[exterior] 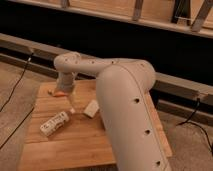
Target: Stand the bottle upright
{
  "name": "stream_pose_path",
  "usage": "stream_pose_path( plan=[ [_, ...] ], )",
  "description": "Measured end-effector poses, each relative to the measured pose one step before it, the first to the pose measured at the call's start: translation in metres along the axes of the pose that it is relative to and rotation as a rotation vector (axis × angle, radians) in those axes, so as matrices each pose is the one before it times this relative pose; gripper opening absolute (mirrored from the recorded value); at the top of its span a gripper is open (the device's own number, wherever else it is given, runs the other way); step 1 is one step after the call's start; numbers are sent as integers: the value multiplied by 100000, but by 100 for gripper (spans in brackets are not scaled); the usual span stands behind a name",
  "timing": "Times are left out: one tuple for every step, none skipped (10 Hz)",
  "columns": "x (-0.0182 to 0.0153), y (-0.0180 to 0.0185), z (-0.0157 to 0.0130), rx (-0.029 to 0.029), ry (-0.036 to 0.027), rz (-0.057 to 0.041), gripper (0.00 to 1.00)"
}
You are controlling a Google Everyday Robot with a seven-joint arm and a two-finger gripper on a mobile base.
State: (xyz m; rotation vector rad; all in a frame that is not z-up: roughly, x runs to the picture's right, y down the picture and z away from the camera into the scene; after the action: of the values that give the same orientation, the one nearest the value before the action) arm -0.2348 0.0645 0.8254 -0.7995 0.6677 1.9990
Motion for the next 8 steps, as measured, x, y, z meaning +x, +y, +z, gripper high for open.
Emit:
stream_pose_path(
  plan=[
    [-7,-15,12,28,4,14,78],
    [8,14,-3,-17,1,-19,78],
    [-4,2,-6,-12,-5,9,78],
    [1,-4,7,12,7,-5,78],
    [-19,-12,-14,-15,-19,34,78],
    [2,-1,5,4,8,-1,78],
    [-4,0,-4,-6,-7,2,78],
    [-4,-18,42,48,42,17,78]
  ],
)
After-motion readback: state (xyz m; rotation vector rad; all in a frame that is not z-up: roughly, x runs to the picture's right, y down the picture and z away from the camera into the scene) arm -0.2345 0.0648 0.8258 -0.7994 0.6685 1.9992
